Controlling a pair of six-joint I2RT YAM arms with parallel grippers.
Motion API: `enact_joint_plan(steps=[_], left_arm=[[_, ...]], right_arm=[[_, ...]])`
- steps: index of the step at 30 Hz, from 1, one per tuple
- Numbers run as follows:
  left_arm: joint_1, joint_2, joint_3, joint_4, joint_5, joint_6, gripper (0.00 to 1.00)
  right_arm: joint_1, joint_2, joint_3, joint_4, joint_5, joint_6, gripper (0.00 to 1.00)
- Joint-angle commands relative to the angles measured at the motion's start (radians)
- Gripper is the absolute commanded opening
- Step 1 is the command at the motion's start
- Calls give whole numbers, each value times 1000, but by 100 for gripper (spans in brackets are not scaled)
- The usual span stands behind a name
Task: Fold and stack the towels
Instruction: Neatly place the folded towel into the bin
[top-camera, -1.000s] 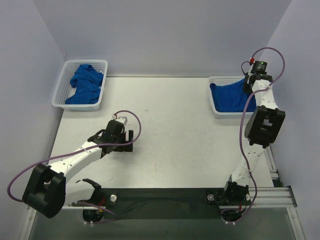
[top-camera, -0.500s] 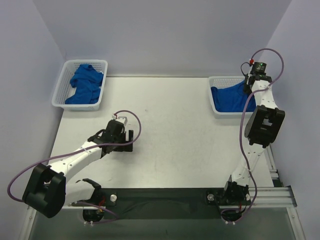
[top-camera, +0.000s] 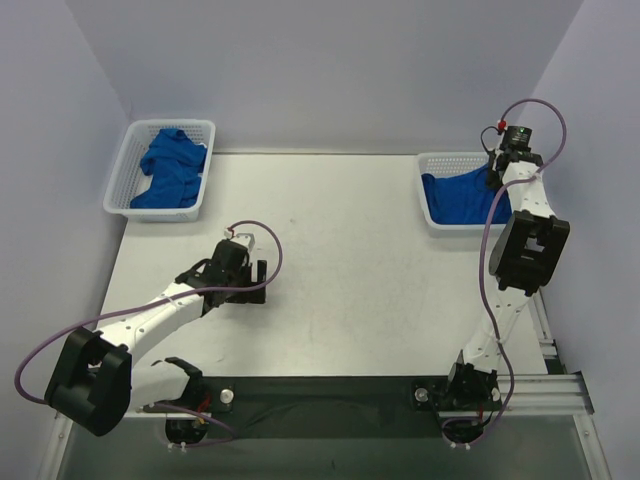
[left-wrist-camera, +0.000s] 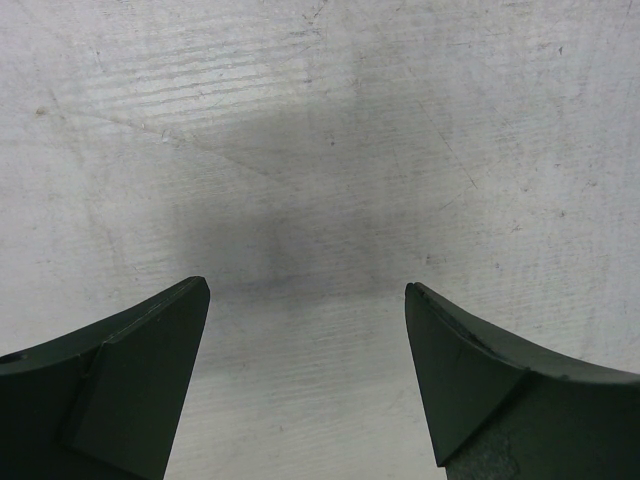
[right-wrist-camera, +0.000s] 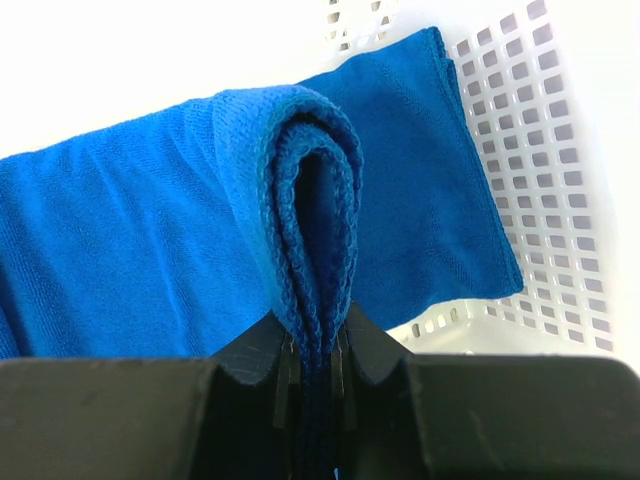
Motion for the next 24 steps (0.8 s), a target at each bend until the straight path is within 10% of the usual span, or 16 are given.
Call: enact_joint_plan(steps=[1,24], left_arm=[[0,-11,21,30,-11,-8,90],[0,-16,21,20,-21,-2,91]], right_arm=[[-10,-52,-25,16,41,-1,1],[-10,-9,-31,48,189,11,5]])
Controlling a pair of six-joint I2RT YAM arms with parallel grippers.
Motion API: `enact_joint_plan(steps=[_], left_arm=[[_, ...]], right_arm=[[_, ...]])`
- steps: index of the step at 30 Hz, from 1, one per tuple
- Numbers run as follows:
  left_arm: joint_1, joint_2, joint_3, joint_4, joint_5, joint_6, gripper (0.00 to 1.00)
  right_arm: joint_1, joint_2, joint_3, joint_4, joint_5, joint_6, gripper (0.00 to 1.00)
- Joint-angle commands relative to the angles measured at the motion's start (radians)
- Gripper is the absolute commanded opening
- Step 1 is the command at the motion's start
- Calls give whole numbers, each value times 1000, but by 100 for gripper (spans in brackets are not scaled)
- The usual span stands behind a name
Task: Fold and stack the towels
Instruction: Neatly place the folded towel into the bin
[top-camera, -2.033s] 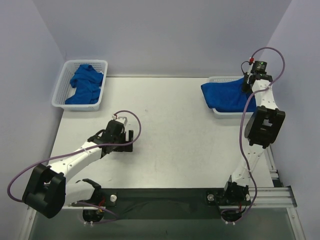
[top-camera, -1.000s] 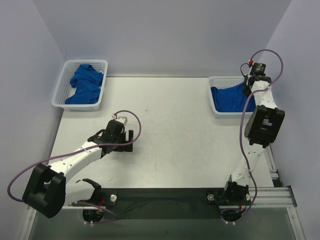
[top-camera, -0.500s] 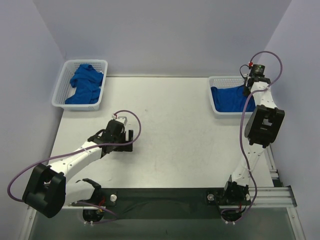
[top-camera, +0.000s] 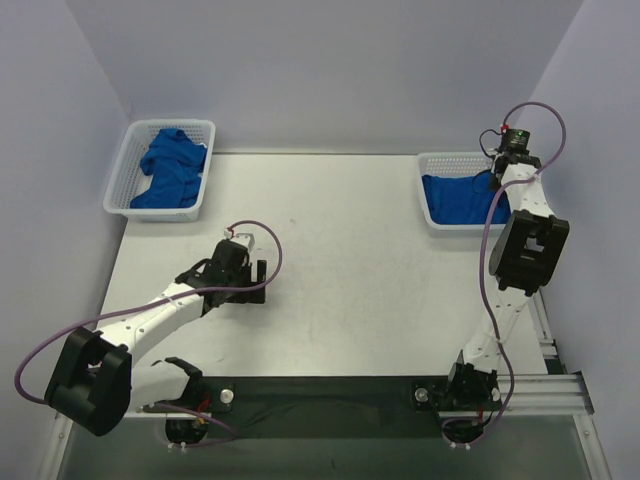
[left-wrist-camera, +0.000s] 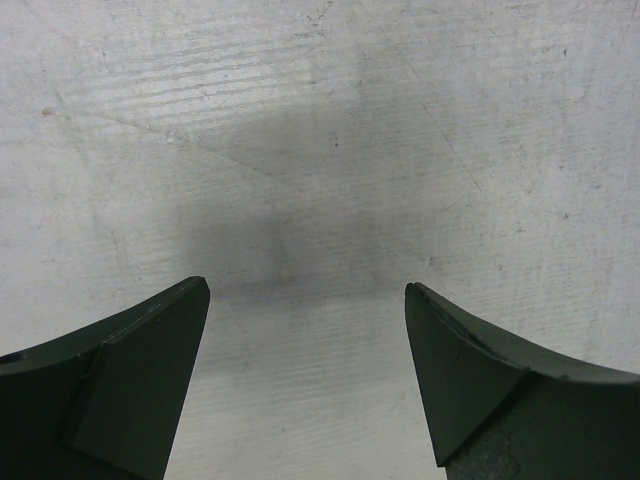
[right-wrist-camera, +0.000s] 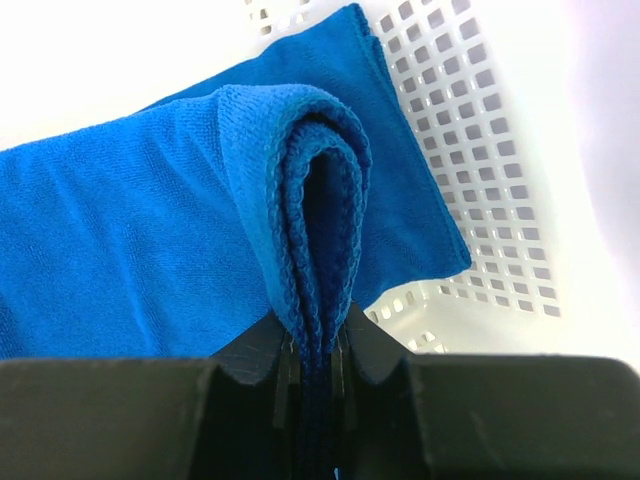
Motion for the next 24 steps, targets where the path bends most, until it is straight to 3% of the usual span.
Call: enact_joint_plan(steps=[1,10,16,19,24], left_arm=[[0,-17,21,18,-16,-3,90],[-2,-34,16,15,-20,-1,90],[0,-40,16,12,-25,-1,91],[0,-49,16,12,-31,-3,90],[-2,-54,16,12,-31,-6,90]], right_arm=[[-10,2,1,29,53,10,10],[-11,40,-11,124,70,-22,11],[-11,36,-13,142,162,-17,56],[-11,-1,-37,162,222,-2,64],[-10,-67,-65,171,190,21,65]])
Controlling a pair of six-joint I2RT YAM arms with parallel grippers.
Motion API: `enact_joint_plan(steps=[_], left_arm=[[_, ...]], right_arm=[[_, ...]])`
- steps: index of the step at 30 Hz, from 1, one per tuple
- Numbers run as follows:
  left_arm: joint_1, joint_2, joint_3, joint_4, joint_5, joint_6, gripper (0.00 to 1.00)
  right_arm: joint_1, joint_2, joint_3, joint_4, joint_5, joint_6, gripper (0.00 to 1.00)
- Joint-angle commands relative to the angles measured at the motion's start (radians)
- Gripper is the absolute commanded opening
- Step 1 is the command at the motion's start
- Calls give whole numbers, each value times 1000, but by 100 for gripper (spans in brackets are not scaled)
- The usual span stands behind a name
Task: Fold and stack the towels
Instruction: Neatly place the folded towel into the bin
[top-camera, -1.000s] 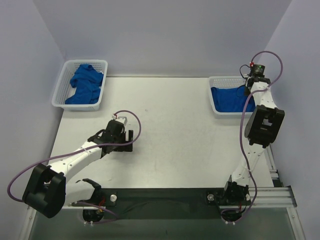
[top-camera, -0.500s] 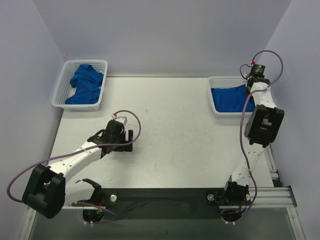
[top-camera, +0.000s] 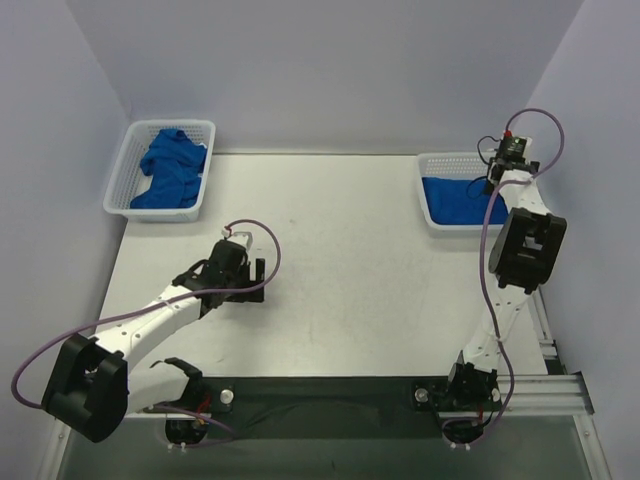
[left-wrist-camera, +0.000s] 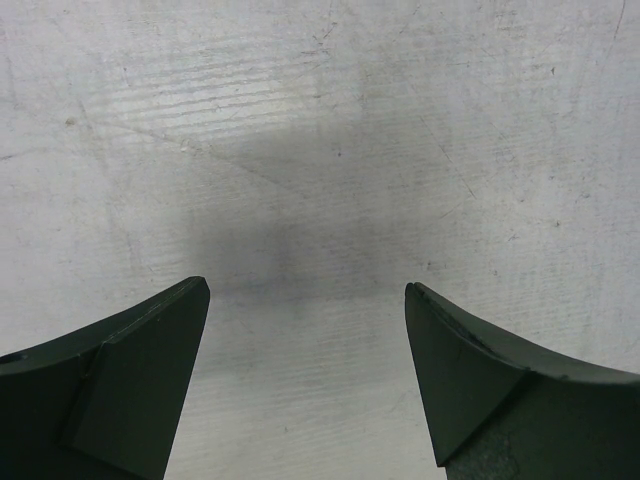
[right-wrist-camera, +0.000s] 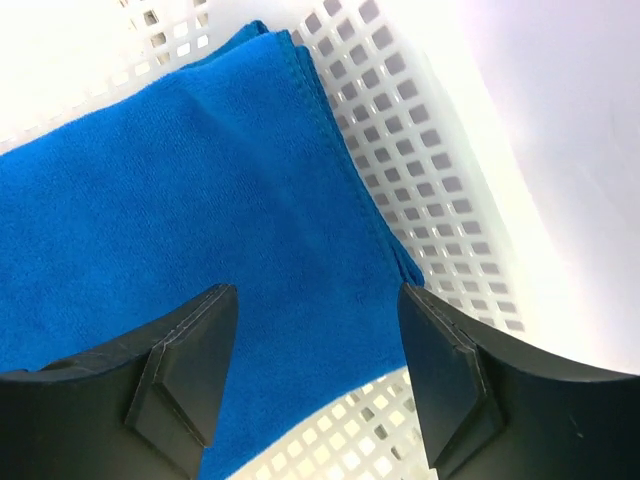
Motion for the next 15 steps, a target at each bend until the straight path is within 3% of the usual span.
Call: enact_joint_plan(steps=[1,5,11,15], left_arm=[[0,-23,18,15,-12,-5,91],[-2,-23,18,13,-13,-5,90],[0,-55,36,1,-10,-18,90],[0,-91,44,-18,-9,-31,90]], right_arm=[[-3,-116,-19,28,-3,30,64],[20,-174,-75,26,-184,44,59],[71,-203,-138,11,-440,134,38],[117,-173,-148,-3,-517,185,25]])
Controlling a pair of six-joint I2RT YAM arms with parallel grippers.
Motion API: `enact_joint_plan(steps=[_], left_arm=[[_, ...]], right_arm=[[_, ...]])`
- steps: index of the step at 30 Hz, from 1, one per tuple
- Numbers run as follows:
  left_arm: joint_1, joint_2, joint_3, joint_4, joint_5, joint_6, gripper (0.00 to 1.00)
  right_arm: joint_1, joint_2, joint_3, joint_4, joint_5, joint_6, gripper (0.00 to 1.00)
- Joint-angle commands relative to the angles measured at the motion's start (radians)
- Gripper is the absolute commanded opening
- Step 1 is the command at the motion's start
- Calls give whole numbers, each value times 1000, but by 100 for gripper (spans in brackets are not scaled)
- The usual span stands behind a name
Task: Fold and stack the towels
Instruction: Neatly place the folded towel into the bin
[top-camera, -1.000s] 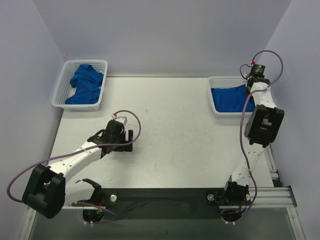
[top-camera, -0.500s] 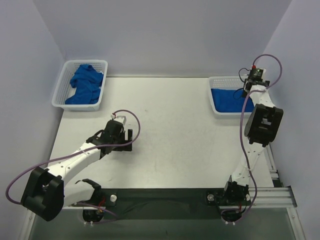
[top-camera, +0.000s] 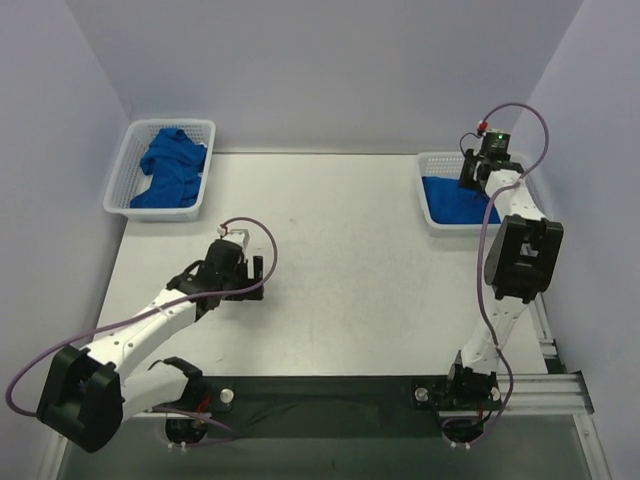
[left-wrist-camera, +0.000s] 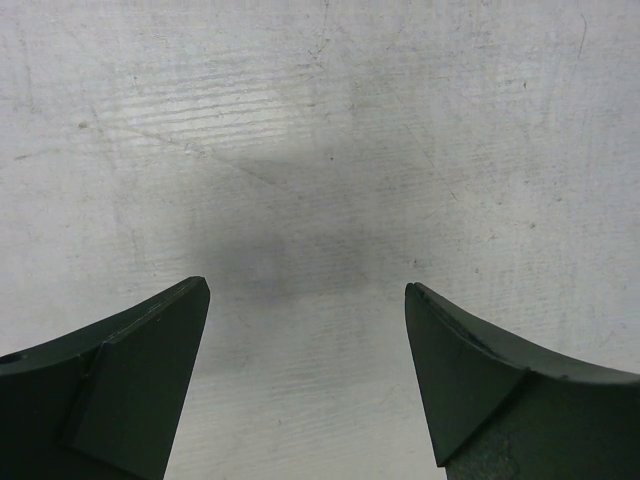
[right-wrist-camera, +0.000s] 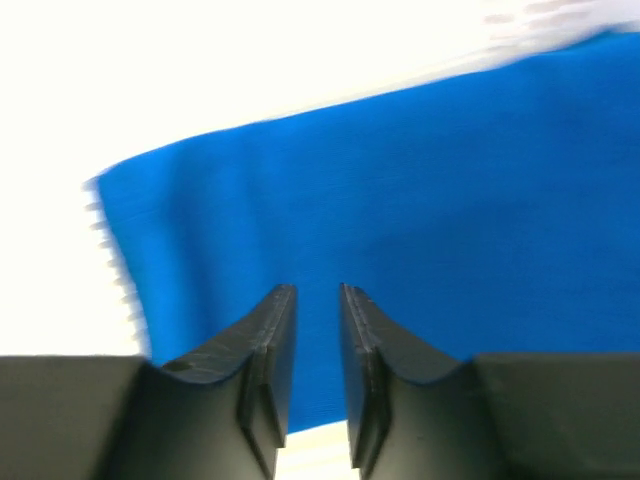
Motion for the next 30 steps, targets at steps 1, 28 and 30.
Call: enact_joint_plan(steps=[1,28,30], left_arm=[[0,-52,44,-18,-6,-24,90],[3,-172,88,-69,-29,-49,91],[10,-143,157,-67,-35,-44,91]], right_arm=[[40,0,-14,-17,-143,74,24],[46,-72,-15,-6,-433,266,34],[42,-151,-27,-41,-393,263,51]])
